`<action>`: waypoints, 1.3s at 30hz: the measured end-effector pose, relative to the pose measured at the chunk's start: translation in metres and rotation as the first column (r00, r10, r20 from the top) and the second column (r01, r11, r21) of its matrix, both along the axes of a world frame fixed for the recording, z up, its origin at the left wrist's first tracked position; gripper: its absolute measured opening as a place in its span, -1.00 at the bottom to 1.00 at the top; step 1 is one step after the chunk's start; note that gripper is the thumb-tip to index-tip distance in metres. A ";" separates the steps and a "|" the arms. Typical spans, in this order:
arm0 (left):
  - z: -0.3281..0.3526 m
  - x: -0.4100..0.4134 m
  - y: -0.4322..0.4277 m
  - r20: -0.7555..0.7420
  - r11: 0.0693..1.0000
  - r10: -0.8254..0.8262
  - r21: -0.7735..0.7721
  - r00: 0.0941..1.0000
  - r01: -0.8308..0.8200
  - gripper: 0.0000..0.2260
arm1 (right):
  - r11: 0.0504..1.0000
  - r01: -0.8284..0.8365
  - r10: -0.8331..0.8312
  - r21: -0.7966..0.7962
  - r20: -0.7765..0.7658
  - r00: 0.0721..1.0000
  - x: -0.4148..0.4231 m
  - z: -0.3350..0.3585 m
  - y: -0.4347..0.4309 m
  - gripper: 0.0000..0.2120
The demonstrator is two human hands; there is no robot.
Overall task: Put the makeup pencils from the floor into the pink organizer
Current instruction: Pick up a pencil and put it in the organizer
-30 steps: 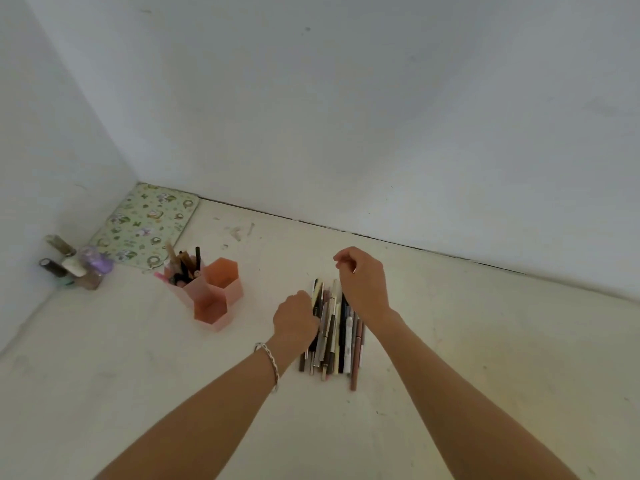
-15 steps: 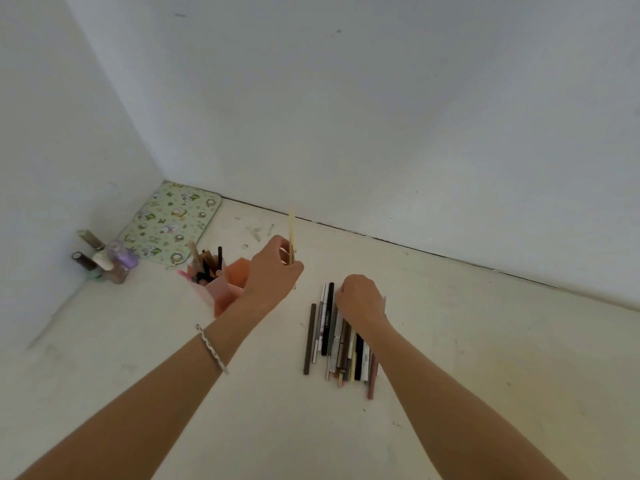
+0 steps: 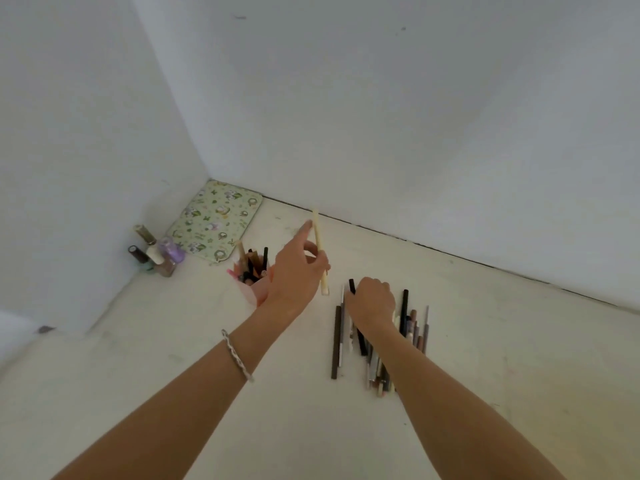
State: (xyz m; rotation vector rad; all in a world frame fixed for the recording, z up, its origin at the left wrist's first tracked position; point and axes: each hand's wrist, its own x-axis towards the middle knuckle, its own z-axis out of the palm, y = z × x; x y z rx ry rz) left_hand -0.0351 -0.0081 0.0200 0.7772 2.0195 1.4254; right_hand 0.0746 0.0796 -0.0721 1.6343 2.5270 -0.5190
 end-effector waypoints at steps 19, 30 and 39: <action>0.009 -0.088 -0.069 -0.678 0.999 0.021 -0.011 0.734 -0.038 -0.62 | 0.990 0.072 0.095 0.123 -0.944 0.316 -0.072 0.106 -0.021 -0.76; 0.032 -0.109 -0.090 -0.650 0.964 0.265 0.197 0.713 -0.178 -0.80 | 0.976 -0.064 0.218 0.209 -0.903 0.371 -0.104 0.113 -0.065 -0.75; 0.034 -0.077 -0.078 -0.504 0.972 0.190 0.215 0.843 -0.090 -0.74 | 0.850 -0.181 0.487 0.495 -0.604 0.631 -0.082 0.076 -0.077 -0.78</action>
